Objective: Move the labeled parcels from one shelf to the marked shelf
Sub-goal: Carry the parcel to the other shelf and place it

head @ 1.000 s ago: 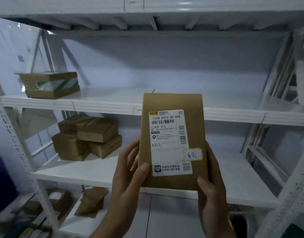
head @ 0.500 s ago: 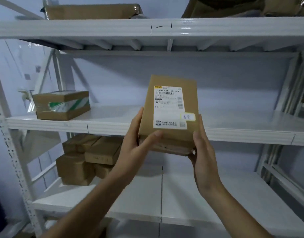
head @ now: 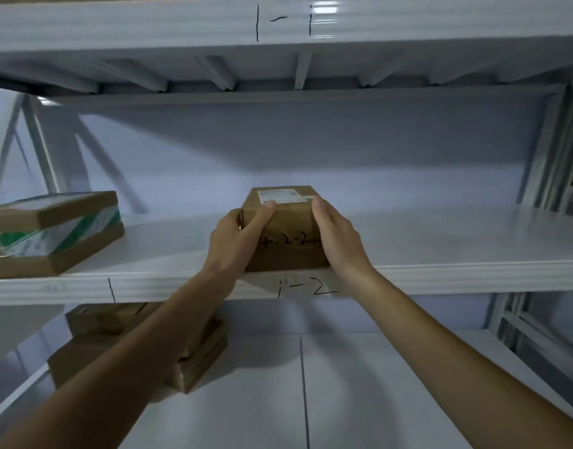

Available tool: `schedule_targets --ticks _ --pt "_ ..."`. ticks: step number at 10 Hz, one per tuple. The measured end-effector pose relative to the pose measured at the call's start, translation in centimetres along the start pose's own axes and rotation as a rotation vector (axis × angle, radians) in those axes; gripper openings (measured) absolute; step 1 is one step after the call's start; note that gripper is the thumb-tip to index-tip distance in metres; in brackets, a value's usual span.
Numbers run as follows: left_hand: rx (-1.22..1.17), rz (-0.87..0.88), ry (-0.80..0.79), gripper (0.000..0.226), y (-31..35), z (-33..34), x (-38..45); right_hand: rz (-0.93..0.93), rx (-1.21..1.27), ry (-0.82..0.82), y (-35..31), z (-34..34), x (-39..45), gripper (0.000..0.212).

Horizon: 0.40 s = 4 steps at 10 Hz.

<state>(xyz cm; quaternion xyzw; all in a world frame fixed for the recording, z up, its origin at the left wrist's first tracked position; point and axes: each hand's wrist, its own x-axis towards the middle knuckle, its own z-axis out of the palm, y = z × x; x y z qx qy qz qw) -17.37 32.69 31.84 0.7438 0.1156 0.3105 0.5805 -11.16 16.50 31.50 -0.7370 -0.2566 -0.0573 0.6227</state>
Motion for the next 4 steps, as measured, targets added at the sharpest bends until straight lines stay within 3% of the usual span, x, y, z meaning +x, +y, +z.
schedule_targets --ticks 2,3,4 --pt "-0.064 -0.072 -0.036 0.079 0.3 -0.9 -0.2 0.074 -0.024 0.05 0.4 0.3 0.3 0.052" --pt "-0.033 0.04 -0.033 0.079 0.5 -2.1 -0.7 0.091 -0.008 0.094 0.1 -0.2 -0.4 0.075" --pt "0.033 0.284 0.103 0.053 1.4 -3.9 -0.6 -0.017 -0.013 0.257 -1.3 -1.6 -1.0 0.058"
